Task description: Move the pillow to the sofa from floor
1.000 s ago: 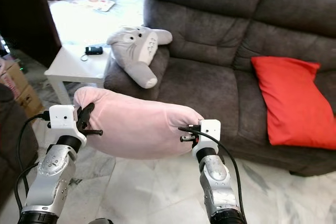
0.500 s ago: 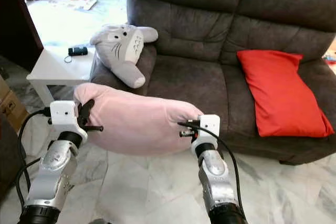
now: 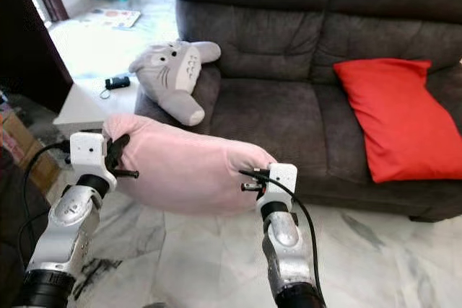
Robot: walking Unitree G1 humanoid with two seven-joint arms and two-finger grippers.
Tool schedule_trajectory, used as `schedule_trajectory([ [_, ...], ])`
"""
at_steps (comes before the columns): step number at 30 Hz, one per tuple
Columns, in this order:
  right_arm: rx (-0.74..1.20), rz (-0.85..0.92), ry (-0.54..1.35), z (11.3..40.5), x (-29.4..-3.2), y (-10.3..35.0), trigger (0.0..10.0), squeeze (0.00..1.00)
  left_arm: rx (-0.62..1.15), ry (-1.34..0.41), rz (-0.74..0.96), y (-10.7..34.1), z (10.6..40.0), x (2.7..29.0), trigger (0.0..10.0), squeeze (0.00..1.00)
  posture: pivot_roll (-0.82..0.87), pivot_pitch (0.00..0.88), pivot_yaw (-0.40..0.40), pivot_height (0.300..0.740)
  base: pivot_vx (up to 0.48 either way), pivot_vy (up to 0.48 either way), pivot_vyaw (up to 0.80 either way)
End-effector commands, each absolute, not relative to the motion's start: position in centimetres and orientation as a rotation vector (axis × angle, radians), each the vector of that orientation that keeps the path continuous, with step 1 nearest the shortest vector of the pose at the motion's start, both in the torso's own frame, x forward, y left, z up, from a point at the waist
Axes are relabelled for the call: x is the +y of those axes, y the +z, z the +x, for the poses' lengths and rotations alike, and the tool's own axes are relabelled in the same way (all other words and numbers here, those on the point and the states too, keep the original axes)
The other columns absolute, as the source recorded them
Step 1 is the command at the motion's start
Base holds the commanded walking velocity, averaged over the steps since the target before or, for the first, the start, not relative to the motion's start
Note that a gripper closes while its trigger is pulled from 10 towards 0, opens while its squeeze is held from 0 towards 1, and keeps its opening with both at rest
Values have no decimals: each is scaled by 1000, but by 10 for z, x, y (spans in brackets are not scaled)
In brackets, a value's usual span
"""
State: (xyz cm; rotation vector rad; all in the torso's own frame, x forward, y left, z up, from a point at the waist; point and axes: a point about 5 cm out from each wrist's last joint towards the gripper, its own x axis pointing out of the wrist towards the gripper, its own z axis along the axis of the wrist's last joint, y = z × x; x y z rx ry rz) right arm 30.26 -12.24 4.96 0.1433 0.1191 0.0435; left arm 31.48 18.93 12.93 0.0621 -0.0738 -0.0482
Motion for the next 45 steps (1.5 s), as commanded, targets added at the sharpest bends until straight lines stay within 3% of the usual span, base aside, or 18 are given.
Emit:
schedule_trajectory([
  [1,42,150,24,311,-124,65,10000,0,-122,-33,79,139,318,196,10000,0,184,0,-8,740,0,0,0],
  [13,-3,125,26,315,-133,73,10000,0,-114,-9,29,131,321,190,10000,0,149,0,-31,740,0,0,0],
  [23,2,105,33,319,-136,75,10000,0,-119,20,23,126,315,191,10000,0,171,0,-75,740,0,0,-549],
  [34,-4,113,56,322,-130,77,10000,0,-123,34,22,125,311,194,10000,0,186,0,-82,740,293,0,0],
  [45,-14,105,37,323,-136,78,10000,0,-128,23,17,126,314,191,10000,0,174,0,-78,740,335,0,-491],
])
